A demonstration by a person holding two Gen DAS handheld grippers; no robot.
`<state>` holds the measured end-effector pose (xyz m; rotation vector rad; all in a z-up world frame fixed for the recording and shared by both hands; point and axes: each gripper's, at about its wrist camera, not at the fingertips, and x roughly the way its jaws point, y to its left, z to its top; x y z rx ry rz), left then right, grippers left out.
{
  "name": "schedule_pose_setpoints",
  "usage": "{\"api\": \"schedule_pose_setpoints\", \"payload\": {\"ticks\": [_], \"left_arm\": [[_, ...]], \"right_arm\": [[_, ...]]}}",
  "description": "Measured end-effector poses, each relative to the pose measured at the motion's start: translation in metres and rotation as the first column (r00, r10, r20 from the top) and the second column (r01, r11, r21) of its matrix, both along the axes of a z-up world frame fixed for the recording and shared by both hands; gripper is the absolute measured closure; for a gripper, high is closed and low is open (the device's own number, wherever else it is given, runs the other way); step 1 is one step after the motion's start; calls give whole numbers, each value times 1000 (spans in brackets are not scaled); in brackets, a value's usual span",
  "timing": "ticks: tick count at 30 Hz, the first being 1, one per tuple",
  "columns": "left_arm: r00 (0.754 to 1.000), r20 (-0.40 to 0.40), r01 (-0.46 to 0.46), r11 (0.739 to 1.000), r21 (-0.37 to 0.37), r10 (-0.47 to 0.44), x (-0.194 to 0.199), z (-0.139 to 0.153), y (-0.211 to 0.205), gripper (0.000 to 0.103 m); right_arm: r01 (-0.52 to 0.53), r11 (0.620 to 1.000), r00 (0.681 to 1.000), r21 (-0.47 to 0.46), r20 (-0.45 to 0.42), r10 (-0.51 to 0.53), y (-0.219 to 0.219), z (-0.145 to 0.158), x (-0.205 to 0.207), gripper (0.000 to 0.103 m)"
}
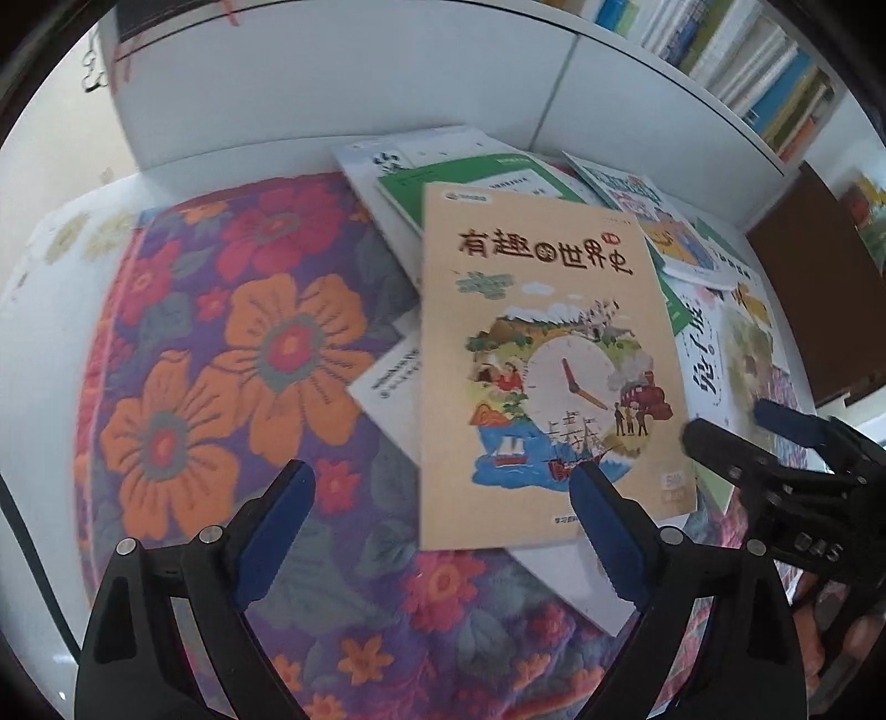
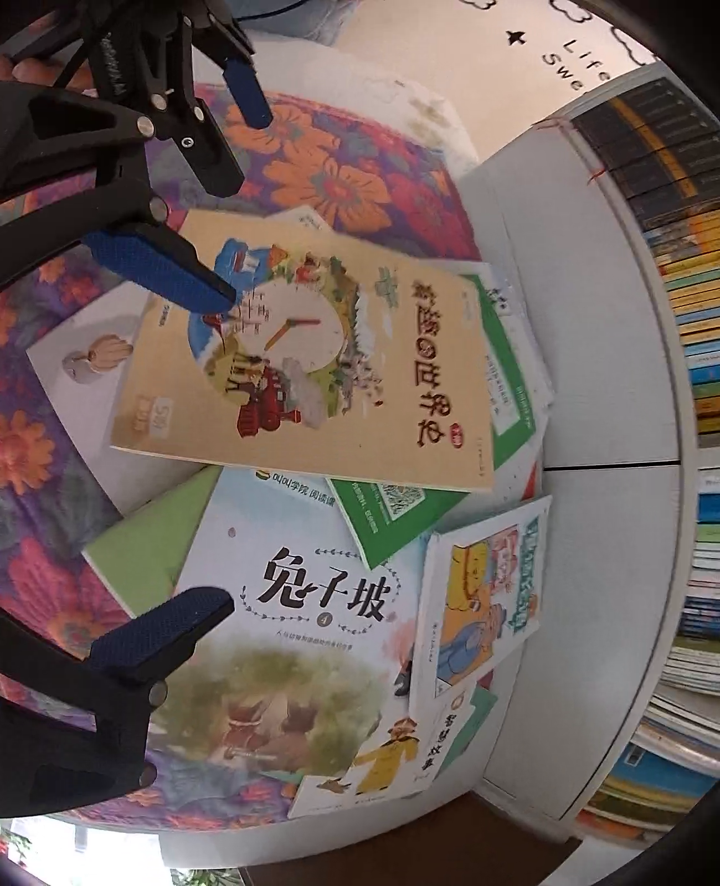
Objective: Organize books
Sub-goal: 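Move the right tool to the tan world-history book and grasp its edge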
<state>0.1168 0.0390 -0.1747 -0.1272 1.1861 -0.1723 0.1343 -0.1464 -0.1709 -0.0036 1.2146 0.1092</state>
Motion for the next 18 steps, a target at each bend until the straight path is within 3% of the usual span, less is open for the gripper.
{"api": "schedule_pose_setpoints", "payload": {"ticks": [8, 12, 18], "left_arm": [[998, -61, 15, 998, -63, -19, 11, -32, -2, 10], [995, -97, 27, 997, -72, -34, 12, -43, -8, 10], [993, -89, 73, 997, -37, -76, 11, -46, -21, 10]], "right_arm": [[34, 999, 995, 41, -90, -30, -3, -36, 15, 32], [8, 1000, 998, 29, -67, -6, 5, -37, 17, 33], [-20, 999, 998, 35, -61, 22, 10, -37, 19, 36]]}}
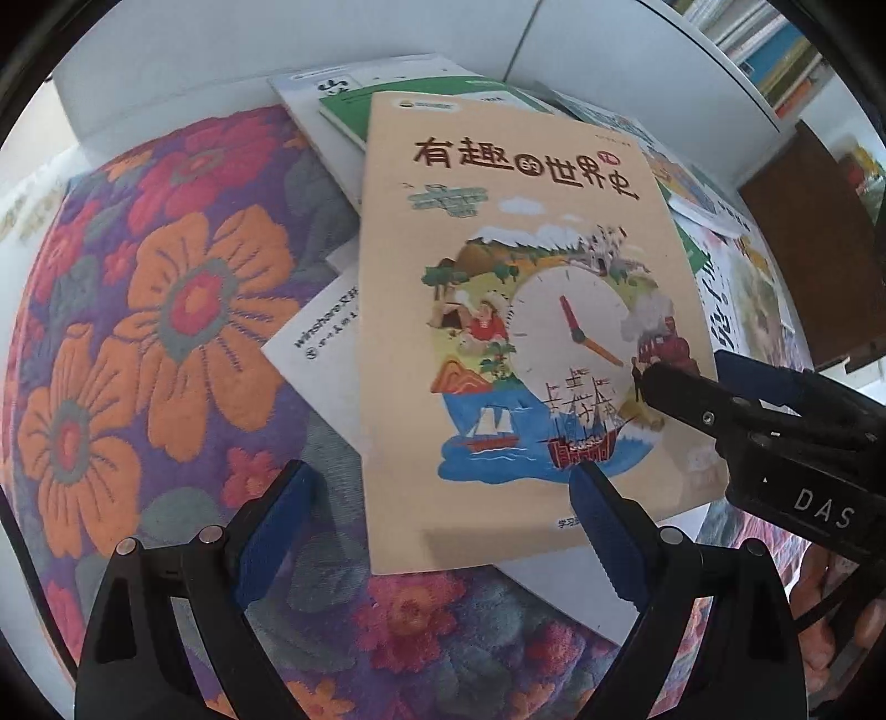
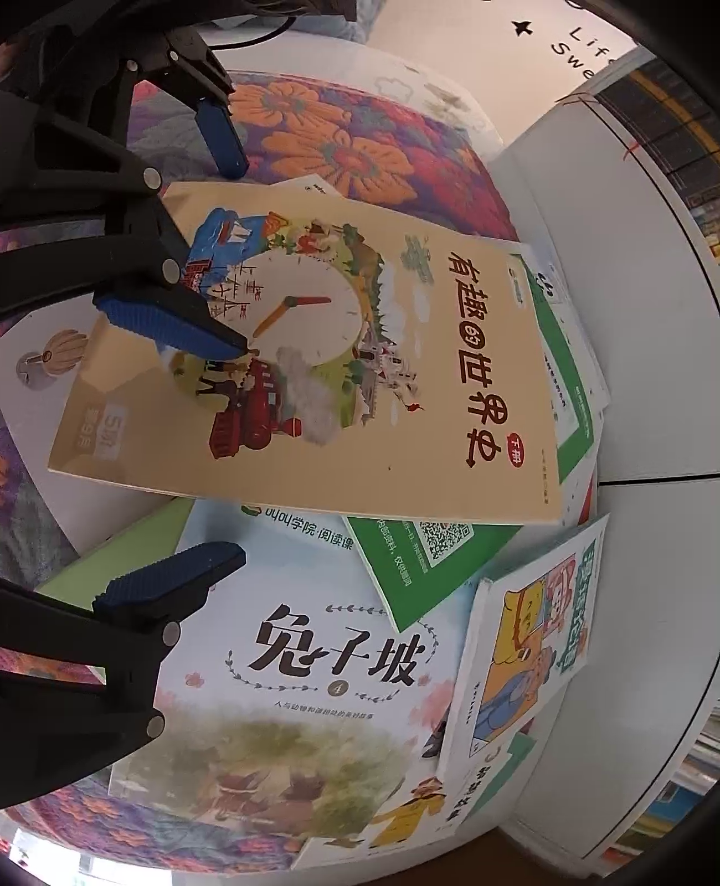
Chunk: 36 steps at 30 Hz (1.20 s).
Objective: Organize books
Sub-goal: 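Move the right tool to the tan world-history book and grasp its edge, then lift the tan book with the right tool and tilt it upright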
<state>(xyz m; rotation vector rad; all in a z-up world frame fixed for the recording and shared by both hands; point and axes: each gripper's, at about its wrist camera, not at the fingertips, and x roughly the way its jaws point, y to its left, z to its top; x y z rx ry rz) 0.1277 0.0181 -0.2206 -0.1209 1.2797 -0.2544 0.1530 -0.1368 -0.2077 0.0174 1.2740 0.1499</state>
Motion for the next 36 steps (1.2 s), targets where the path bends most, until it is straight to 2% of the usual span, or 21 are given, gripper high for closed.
{"api": "schedule_pose_setpoints", "payload": {"ticks": [6, 9, 11, 19, 24, 27, 29, 31, 36], "left_arm": [[1000, 4, 31, 999, -14, -31, 5, -2, -4, 10], [999, 11, 51, 999, -19, -51, 8, -3, -6, 10], [998, 6, 59, 998, -25, -59, 12, -4, -9, 9], [994, 11, 111, 991, -75, -111, 4, -1, 1, 9], [997, 2, 78, 990, -117, -78, 11, -2, 11, 9], [994, -8, 105, 993, -55, -106, 13, -2, -2, 9], [991, 1, 137, 991, -8, -137, 6, -2, -6, 9], [988, -5, 153, 988, -23, -153, 0, 0, -6, 9], [984, 0, 180, 982, -52, -180, -25, 10, -13, 9]], "right_arm": [[-5, 1000, 1000, -1, 0, 5, 1, 0, 0, 36], [-12, 1000, 1000, 11, 8, 12, 1, 2, 1, 46], [-16, 1000, 1000, 19, 4, 16, 2, 3, 4, 48], [-104, 984, 994, 144, -18, 108, 1, 7, 1, 49], [-46, 991, 999, 123, -2, 47, -9, 3, 19, 49], [-67, 991, 998, 117, 8, 67, -3, 3, 27, 47], [-98, 984, 995, 145, 6, 99, 5, 5, 25, 46], [-109, 984, 994, 142, 5, 109, 3, 6, 19, 46], [-76, 965, 995, 250, -37, 88, -19, 10, -2, 47]]}}
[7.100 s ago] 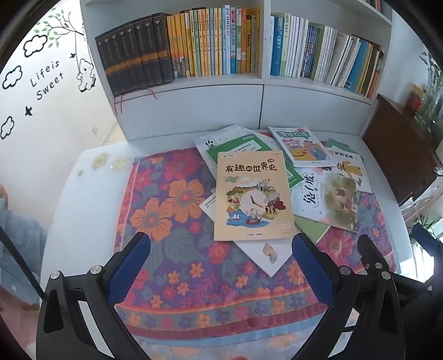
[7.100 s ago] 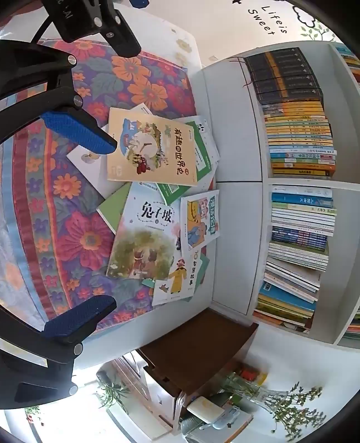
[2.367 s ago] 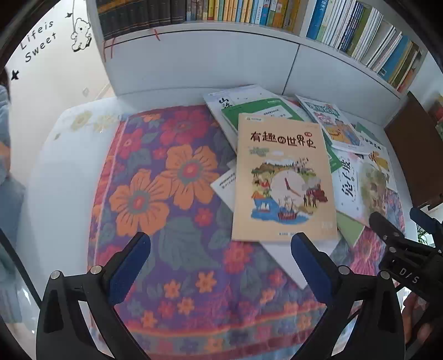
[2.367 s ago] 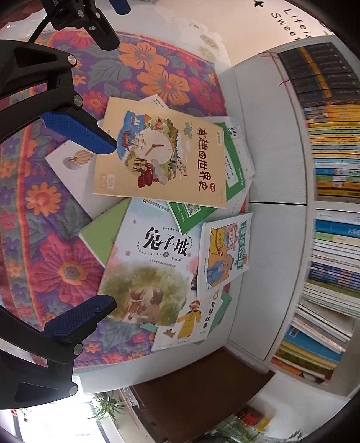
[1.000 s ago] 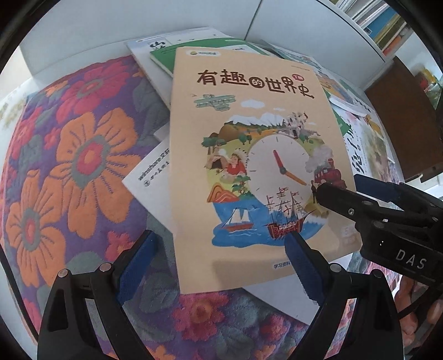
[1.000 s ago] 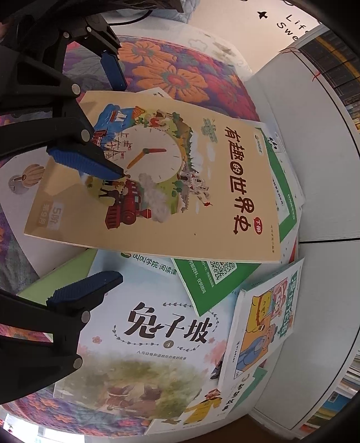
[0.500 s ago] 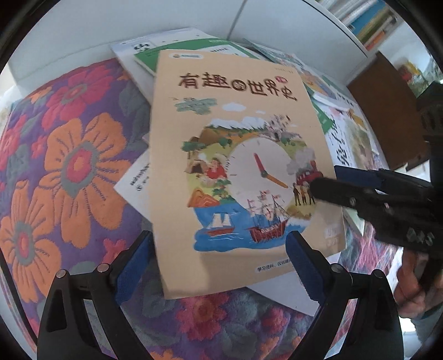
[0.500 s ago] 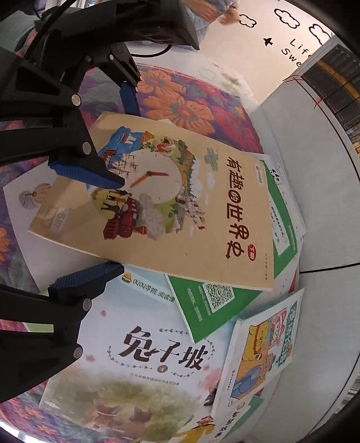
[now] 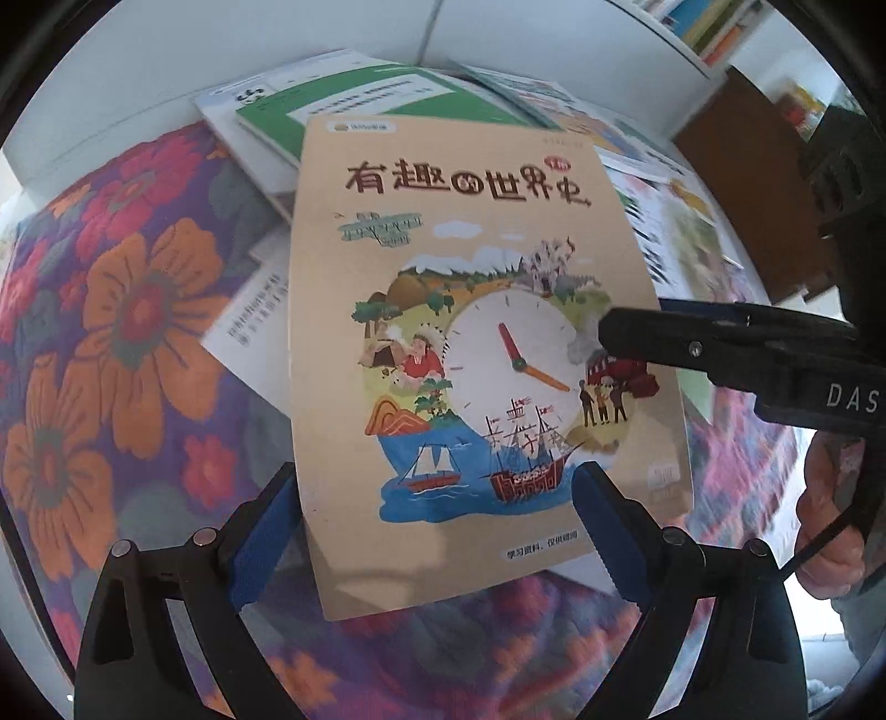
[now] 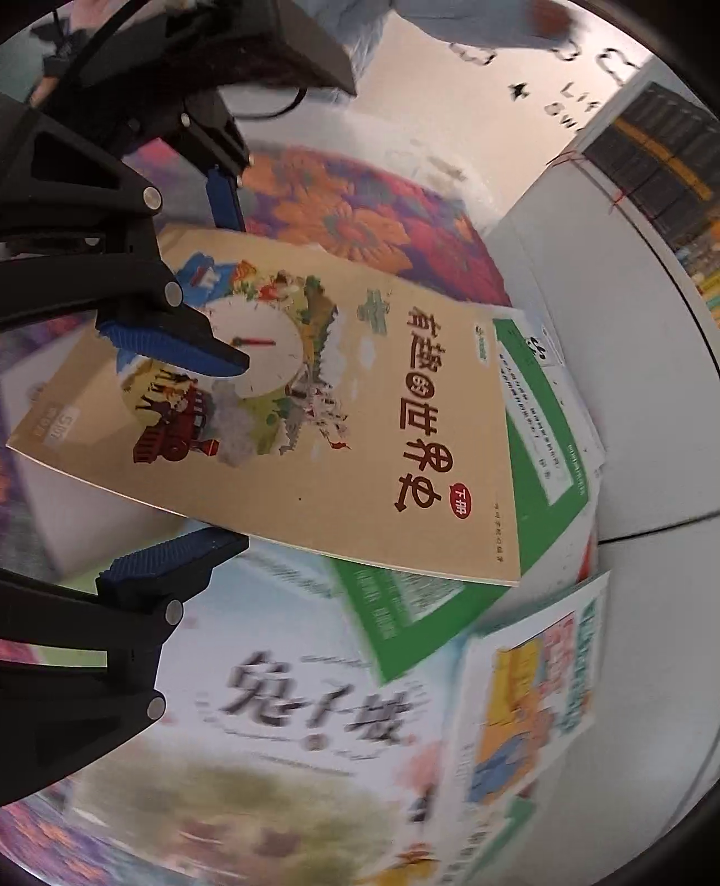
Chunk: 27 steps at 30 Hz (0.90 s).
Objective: Organize books
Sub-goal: 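Lift the tan book with the right tool and tilt it upright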
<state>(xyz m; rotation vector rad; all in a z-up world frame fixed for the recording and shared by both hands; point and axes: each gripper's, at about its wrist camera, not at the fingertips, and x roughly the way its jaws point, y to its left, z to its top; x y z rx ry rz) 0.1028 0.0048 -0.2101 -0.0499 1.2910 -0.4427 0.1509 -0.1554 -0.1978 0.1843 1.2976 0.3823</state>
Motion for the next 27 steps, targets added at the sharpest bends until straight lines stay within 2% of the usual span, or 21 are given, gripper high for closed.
{"api": "schedule_pose_setpoints", "payload": {"ticks": [7, 10, 13, 16, 17, 19, 20, 22, 25, 27], "left_arm": [[990, 3, 138, 989, 49, -138, -42, 7, -53, 9], [981, -21, 195, 981, 5, -195, -59, 7, -74, 9], [974, -29, 226, 974, -17, -226, -73, 5, -88, 9], [982, -27, 186, 982, 35, -185, -78, -2, -88, 13], [987, -41, 160, 986, 43, -158, -77, -5, -83, 17], [991, -59, 125, 992, 17, -124, -76, -5, -73, 19], [993, -69, 95, 995, -20, -96, -75, -4, -65, 19], [994, -96, 45, 997, -66, -51, -71, -7, -57, 19], [996, -94, 3, 996, -92, -12, -74, -7, -49, 15], [996, -81, 19, 996, -90, -26, -76, -7, -51, 8]], "right_arm": [[78, 997, 995, 28, -64, -76, -43, 5, -53, 47], [139, 990, 988, 34, -73, -137, -69, 9, -70, 47], [160, 987, 984, -29, -74, -162, -85, 6, -79, 47], [161, 984, 980, -79, -110, -169, -95, -11, -93, 48], [157, 983, 980, -89, -111, -167, -97, -14, -99, 48], [151, 982, 981, -112, -107, -163, -97, -17, -108, 48], [150, 983, 981, -109, -108, -162, -98, -18, -114, 48], [164, 984, 978, -69, -122, -171, -99, -24, -123, 47], [172, 984, 980, -52, -96, -176, -99, -26, -130, 46], [179, 984, 979, -26, -93, -180, -99, -24, -131, 47]]}}
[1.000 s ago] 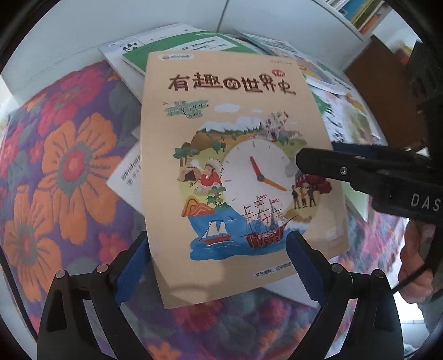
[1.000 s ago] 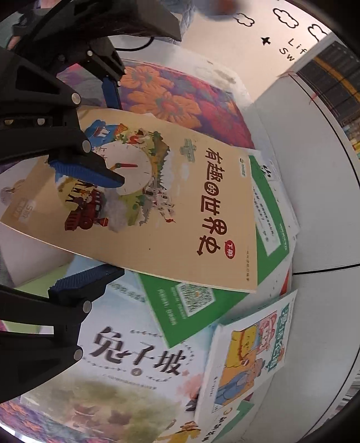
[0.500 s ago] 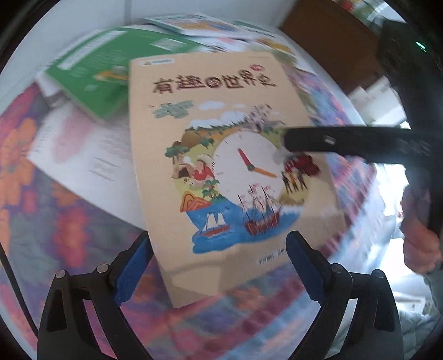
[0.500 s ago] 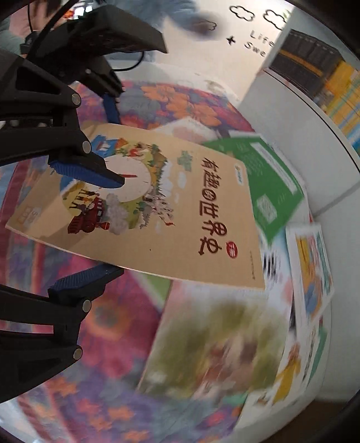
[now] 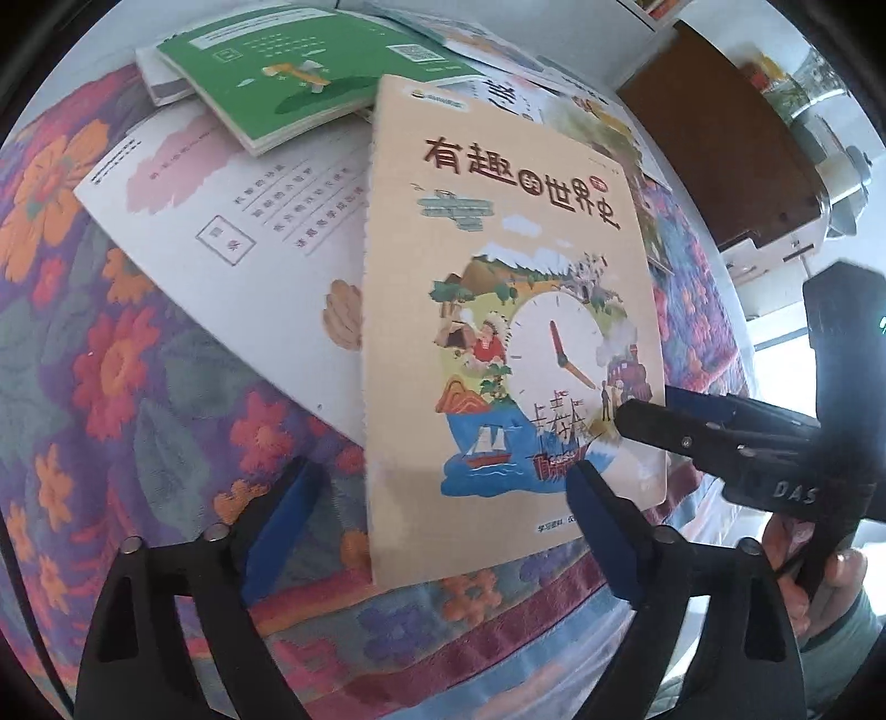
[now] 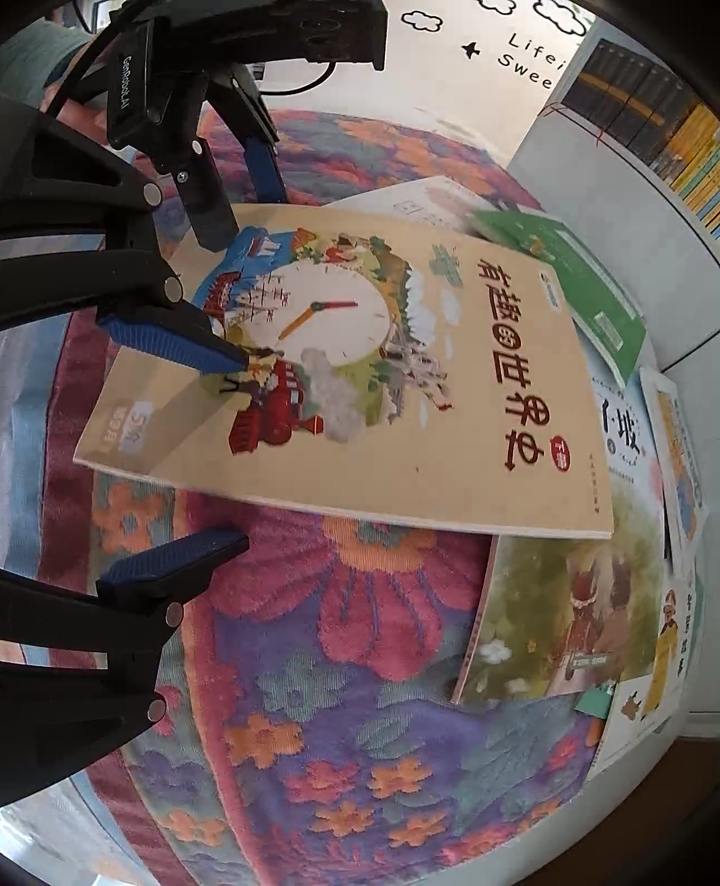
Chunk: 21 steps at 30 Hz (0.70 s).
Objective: Organize books
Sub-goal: 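Lift the tan book with the right tool and tilt it upright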
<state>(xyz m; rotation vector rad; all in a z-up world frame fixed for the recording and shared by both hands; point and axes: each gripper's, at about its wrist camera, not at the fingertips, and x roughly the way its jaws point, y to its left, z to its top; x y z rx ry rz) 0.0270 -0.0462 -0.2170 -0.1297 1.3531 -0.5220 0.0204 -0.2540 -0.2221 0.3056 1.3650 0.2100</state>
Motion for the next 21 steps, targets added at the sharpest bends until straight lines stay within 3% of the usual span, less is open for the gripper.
{"api": "schedule_pose_setpoints", "payload": {"ticks": [5, 6, 7, 9, 12, 14, 16, 18, 21], "left_arm": [[998, 36, 45, 989, 142, -51, -6, -3, -39, 10], [998, 37, 38, 992, 118, -42, -5, -1, -39, 12], [999, 35, 35, 996, 78, -38, -4, 1, -42, 21], [1000, 20, -14, 1000, 5, 14, 1, 9, -33, 24], [998, -12, -65, 990, -125, 64, 6, 17, -5, 36], [995, -73, -86, 960, -267, 69, 8, 21, 13, 36], [991, -116, -105, 925, -364, 67, 10, 23, 19, 36], [991, -116, -102, 909, -404, 60, 9, 28, 16, 38], [986, -163, -119, 858, -500, 42, 10, 31, 8, 41]], "right_arm": [[12, 1000, 999, -17, 39, -11, 5, 2, -1, 51], [21, 1000, 999, -7, 32, -21, 7, -2, 1, 51], [34, 999, 999, 17, 33, -34, 6, -3, 0, 51], [34, 998, 999, 43, 27, -35, 10, -1, 1, 50], [26, 992, 999, 127, 18, -28, -1, 2, -6, 50], [67, 970, 998, 235, -12, -66, -15, -3, -9, 50], [123, 946, 992, 298, -46, -115, -27, -13, -11, 50], [174, 920, 985, 352, -66, -161, -36, -21, -11, 50], [203, 893, 979, 401, -80, -187, -38, -25, -8, 50]]}}
